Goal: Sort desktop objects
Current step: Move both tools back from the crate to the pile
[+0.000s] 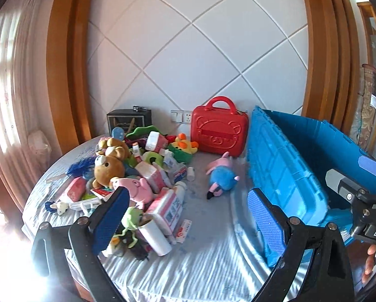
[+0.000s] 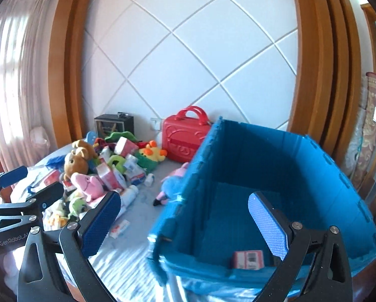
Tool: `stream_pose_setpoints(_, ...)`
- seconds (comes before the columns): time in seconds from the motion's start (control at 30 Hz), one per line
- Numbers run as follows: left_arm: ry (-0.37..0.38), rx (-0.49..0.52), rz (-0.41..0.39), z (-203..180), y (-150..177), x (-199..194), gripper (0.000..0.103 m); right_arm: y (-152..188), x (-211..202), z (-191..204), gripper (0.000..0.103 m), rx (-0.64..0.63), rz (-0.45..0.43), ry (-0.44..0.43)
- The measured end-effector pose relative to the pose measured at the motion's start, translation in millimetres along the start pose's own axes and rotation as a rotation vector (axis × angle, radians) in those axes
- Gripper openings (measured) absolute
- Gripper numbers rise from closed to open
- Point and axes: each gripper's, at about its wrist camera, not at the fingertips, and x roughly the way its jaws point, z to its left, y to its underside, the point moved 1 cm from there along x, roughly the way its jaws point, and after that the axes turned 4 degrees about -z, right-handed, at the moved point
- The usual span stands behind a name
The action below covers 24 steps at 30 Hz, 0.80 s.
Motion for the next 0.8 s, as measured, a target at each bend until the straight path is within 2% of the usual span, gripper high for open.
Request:
stream_pose_setpoints(0.13,-0.041,-0.001,0.032,75.9,10.8,4.3,0.096,0.3,14.6,70.3,0.103,0.009,0.028,-0.029)
stream_pose_setpoints(0.27,-0.091,0.006,0.085,151.4,26.1,16.8,0.096,9.9,35.8,137.4,0.103,0.030,0.092,-0.063)
stream_pose_setpoints(0.33,-0.134,0.008,0.127,184.3,37.5,28.6,0.096,18.5,47.2,168.7,0.103,0.033,0.130,-0.083)
stream_pose_setpoints(0.43,-0.144,-0.018,0.220,225.4,63.1,49.7,0.096,35.0,67.6,206.4,0.103,0.021,0.207,-0.112)
stream_pose_setpoints(0.6,-0.198,-0.082,0.355,274.8,111.5,83.9,0.096,64.8,111.9,245.9,0.103,0.015,0.309,-0.157)
stream_pose_setpoints(0.8,-0.186,-0.134,0.471,284.5,159.0,127.3,0.096,100.2,163.9,271.1,0.103,0.036,0.426,-0.213)
